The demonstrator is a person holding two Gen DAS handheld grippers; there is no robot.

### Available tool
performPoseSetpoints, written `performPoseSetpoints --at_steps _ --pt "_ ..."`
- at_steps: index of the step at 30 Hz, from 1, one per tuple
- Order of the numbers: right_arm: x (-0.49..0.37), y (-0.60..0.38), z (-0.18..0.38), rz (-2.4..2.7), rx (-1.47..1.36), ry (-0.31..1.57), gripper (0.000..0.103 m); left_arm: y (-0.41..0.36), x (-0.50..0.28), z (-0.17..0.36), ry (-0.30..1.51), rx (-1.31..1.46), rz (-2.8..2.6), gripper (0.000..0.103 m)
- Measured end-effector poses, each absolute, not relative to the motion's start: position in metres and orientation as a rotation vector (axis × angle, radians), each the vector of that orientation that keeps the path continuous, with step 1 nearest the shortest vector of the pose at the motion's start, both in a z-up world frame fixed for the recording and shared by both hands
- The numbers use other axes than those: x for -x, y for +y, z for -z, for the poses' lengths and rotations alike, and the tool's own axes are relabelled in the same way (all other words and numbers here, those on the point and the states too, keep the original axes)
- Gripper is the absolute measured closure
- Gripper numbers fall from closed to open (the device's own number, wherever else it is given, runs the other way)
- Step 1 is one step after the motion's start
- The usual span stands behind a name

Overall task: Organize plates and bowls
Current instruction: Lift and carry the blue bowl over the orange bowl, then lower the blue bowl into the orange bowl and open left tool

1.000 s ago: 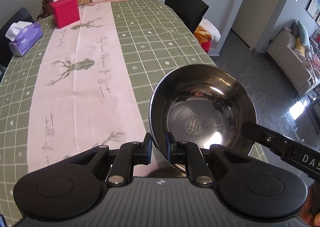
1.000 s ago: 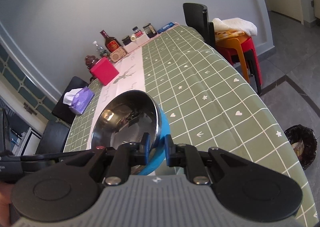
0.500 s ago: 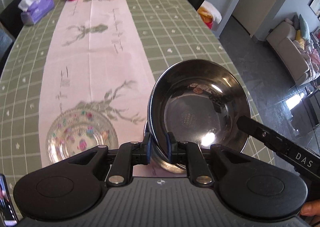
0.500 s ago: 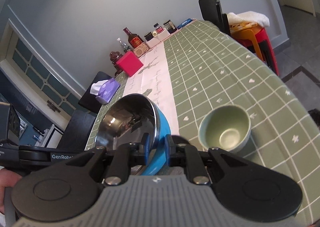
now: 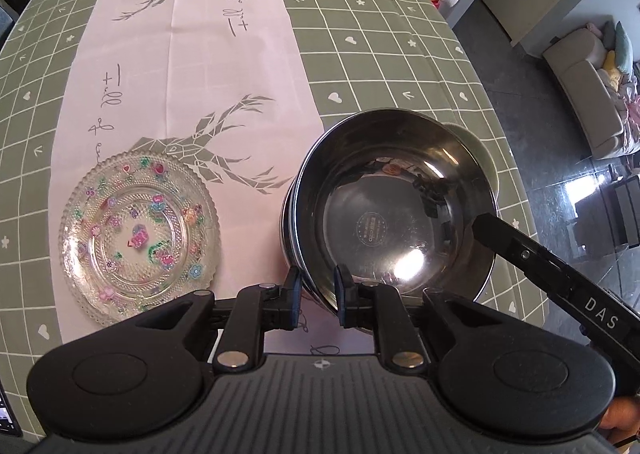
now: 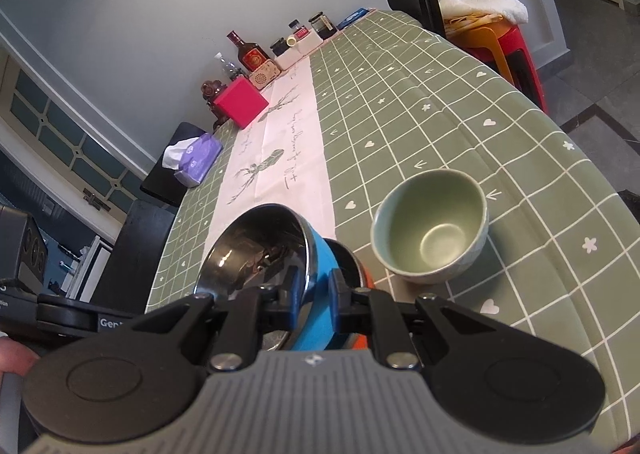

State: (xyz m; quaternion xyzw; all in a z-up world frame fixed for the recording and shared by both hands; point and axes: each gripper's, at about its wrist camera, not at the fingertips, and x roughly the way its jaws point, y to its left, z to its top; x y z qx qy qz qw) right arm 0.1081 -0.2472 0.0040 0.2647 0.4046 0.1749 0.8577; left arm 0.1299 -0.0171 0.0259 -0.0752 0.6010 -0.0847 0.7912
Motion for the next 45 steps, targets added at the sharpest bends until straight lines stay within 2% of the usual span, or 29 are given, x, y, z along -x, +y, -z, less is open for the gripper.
performPoseSetpoints --at_steps 35,40,41,42,45 --pt "-0.118 -0.24 0.012 -0.32 -0.536 0.917 0.092 -0.01 -0.14 -0.015 1.31 0.201 0.181 0.084" --pt "-0.115 -0.243 0.008 -0.327 -0.546 0.894 0.087 -0.011 -0.138 -0.023 1.274 0.171 0.183 0.084" --pt "-0.114 -0.243 0.006 -0.325 -0.538 0.885 0.083 -0.012 -0.137 -0.026 1.263 0.164 0.185 0.084" --pt "-0.113 -0.244 0.005 -0.322 -0.532 0.875 0.074 -0.012 -0.135 -0.029 1.25 0.156 0.187 0.084" --pt "-0.111 -0.246 0.0 -0.323 -0.528 0.846 0.067 -0.012 -0.132 -0.039 1.2 0.126 0.19 0.084"
